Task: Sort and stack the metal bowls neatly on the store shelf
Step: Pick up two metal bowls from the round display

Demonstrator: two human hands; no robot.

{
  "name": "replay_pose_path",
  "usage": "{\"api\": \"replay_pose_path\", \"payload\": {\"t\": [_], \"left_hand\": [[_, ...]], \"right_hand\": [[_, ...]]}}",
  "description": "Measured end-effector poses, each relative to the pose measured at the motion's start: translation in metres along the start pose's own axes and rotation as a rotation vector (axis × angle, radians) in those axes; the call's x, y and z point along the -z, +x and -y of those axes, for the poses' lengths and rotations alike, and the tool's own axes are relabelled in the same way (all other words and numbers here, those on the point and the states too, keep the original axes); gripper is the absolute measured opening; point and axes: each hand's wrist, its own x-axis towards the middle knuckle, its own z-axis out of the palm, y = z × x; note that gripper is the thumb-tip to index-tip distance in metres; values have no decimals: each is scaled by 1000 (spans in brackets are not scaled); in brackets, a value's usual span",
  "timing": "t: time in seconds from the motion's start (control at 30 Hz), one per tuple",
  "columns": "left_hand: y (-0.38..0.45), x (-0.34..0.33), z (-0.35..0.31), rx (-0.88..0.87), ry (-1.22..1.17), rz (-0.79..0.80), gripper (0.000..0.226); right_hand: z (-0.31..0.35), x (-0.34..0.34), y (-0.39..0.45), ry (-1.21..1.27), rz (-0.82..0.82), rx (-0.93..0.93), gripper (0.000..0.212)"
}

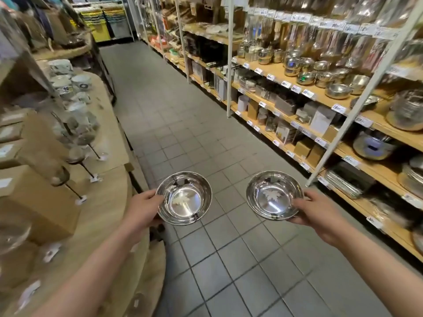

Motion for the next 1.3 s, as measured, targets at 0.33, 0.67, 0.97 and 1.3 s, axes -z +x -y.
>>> {"api": "replay_pose_path", "payload": {"t": [0.33,0.67,0.97,1.3], "left_hand": [[155,-81,-72,-28,-3,136,28],[354,-165,-216,2,56,322,33],[500,-289,-302,37,114,442,32],[670,-385,-408,1,-15,216,20]], "right_hand": [[44,21,141,78,-75,-47,25],[152,44,324,171,-245,-27,23],[219,87,485,205,-306,-30,17],[330,128,714,180,-270,-33,12]]}}
